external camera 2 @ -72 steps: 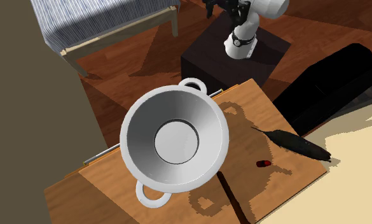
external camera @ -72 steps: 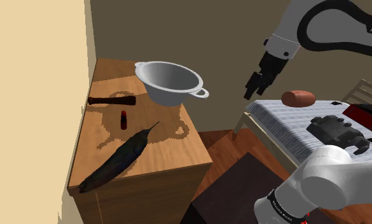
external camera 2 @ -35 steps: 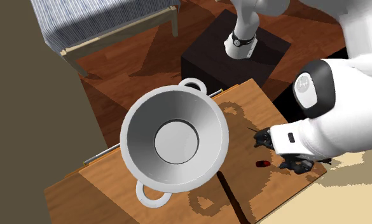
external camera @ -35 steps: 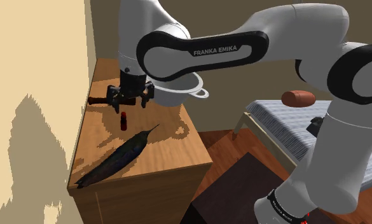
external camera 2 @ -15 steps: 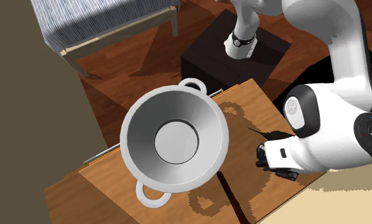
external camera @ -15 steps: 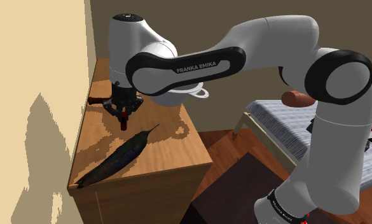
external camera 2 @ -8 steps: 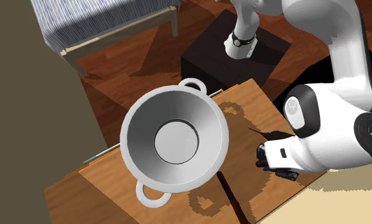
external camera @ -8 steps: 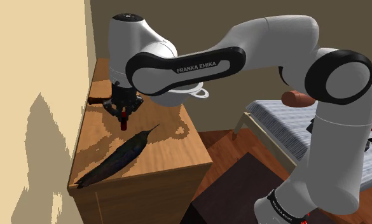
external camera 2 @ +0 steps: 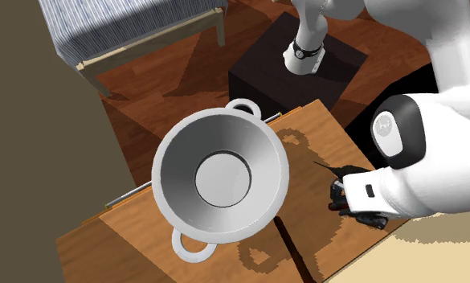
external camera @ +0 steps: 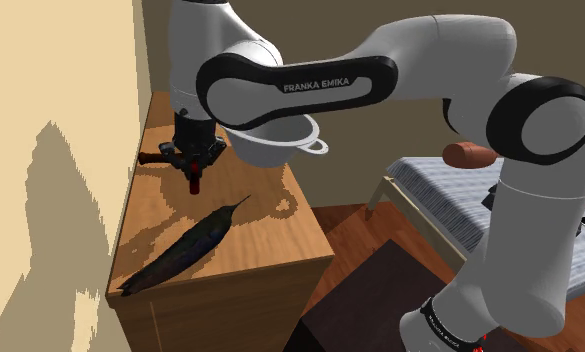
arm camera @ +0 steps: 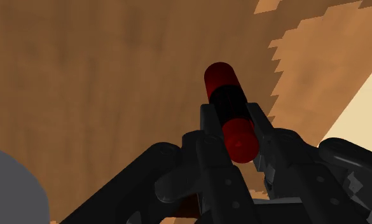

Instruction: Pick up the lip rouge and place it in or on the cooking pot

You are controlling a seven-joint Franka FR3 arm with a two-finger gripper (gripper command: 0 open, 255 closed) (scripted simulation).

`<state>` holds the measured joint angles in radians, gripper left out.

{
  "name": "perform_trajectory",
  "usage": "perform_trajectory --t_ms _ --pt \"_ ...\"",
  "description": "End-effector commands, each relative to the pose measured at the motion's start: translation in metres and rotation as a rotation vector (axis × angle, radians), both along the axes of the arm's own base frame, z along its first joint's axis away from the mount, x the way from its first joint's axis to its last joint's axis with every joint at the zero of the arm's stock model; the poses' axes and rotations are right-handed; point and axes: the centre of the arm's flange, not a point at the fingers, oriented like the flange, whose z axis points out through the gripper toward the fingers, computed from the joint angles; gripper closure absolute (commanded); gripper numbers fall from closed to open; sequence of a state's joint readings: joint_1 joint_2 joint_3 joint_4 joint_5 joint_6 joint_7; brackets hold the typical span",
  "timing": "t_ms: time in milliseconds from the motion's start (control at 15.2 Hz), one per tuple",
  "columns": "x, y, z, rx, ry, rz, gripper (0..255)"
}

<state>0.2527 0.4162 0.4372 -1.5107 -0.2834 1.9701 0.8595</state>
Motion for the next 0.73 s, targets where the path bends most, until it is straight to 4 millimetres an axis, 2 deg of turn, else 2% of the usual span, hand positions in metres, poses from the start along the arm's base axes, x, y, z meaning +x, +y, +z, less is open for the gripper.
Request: perform_trajectory --t_ms 0,660 --pt "0.000 0.000 0.011 0.000 0.000 0.000 255" --pt "0.000 0.000 0.064 0.000 0.000 0.000 255"
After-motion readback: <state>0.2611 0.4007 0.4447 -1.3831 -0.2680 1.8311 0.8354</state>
